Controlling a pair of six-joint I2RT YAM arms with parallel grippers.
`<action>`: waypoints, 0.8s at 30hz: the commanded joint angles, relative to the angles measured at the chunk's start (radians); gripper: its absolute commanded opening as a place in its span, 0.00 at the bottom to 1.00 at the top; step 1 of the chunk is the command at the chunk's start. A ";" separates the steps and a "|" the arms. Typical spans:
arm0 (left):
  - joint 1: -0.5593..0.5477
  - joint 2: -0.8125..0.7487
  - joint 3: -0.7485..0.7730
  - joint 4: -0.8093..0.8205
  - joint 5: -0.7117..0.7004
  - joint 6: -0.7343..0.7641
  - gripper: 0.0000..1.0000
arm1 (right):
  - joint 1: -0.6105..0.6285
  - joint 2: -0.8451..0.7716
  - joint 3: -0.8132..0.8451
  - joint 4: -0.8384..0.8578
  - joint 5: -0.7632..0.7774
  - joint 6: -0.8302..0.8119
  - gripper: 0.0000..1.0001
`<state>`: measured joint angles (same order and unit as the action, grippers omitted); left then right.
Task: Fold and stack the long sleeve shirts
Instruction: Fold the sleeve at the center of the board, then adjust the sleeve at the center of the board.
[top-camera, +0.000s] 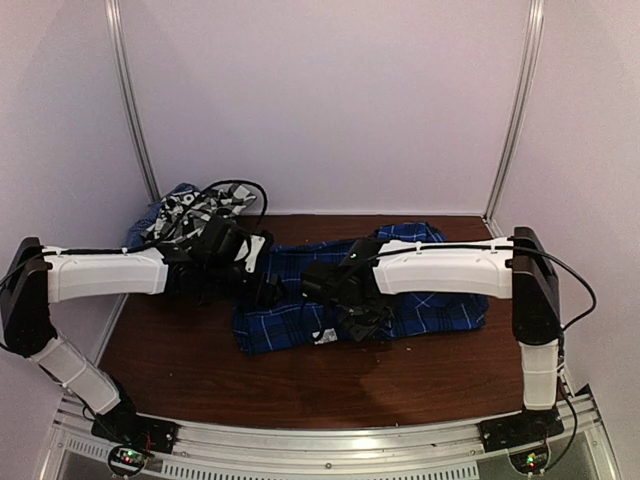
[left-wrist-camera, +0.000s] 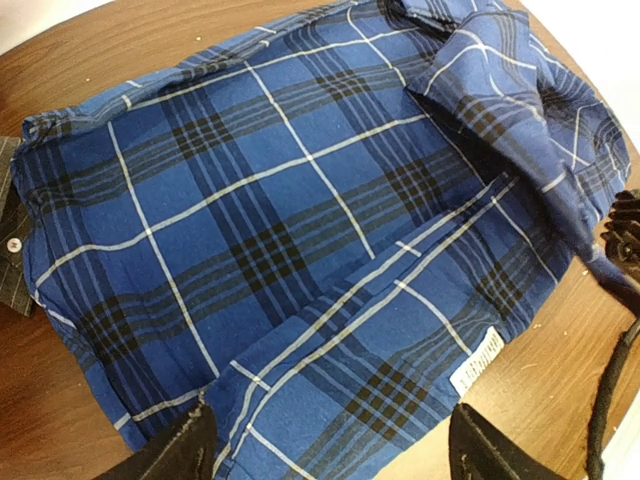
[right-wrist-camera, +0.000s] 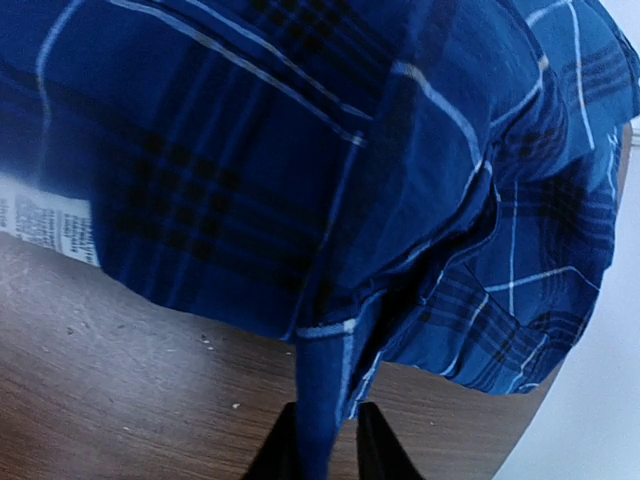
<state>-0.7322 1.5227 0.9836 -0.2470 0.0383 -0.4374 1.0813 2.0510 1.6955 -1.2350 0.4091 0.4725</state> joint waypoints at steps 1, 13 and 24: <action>-0.001 -0.055 -0.045 0.090 0.021 -0.051 0.82 | 0.003 -0.033 -0.022 0.141 -0.096 -0.046 0.33; -0.065 -0.076 -0.159 0.336 0.156 -0.172 0.82 | -0.080 -0.374 -0.296 0.387 -0.239 -0.028 0.74; -0.178 0.165 -0.059 0.541 0.338 -0.301 0.74 | -0.252 -0.643 -0.632 0.610 -0.330 0.030 0.71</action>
<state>-0.8856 1.6165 0.8585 0.1463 0.2813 -0.6697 0.8707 1.4601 1.1347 -0.7246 0.1169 0.4744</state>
